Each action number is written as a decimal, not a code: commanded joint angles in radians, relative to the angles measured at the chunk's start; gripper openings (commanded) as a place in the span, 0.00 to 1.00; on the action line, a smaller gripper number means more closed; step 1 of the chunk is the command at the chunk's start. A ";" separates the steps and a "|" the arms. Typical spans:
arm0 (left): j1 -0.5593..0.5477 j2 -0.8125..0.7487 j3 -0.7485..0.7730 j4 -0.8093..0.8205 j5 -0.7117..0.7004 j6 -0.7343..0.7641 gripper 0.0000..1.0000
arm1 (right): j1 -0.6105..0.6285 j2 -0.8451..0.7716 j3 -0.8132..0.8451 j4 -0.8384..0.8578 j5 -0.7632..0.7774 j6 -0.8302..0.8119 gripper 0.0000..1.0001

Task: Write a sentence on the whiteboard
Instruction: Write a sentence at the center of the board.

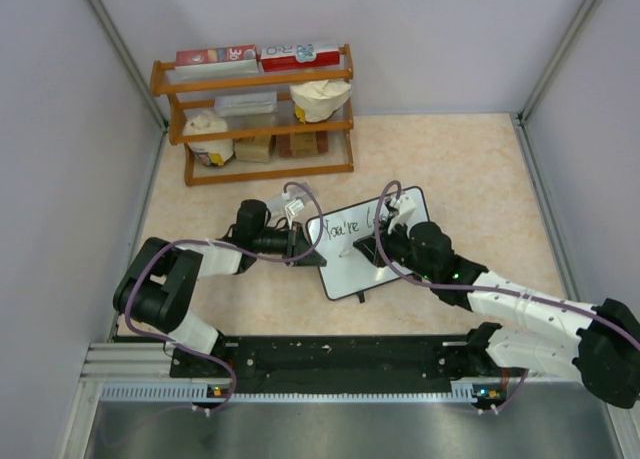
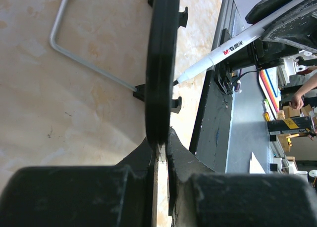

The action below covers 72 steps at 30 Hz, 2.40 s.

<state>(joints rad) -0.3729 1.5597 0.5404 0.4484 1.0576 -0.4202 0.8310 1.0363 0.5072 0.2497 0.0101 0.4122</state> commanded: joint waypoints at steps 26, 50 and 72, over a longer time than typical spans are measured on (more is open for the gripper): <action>-0.008 -0.004 -0.008 -0.011 -0.001 0.037 0.00 | 0.017 -0.016 -0.018 0.008 -0.058 0.003 0.00; -0.008 -0.007 -0.011 -0.011 0.002 0.037 0.00 | 0.016 -0.008 0.037 -0.015 0.103 0.020 0.00; -0.008 -0.006 -0.010 -0.014 -0.001 0.038 0.00 | 0.016 -0.027 0.008 -0.053 0.074 0.014 0.00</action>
<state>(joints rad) -0.3729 1.5597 0.5404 0.4480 1.0573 -0.4206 0.8425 1.0275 0.5251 0.2161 0.0811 0.4461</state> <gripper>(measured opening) 0.100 0.114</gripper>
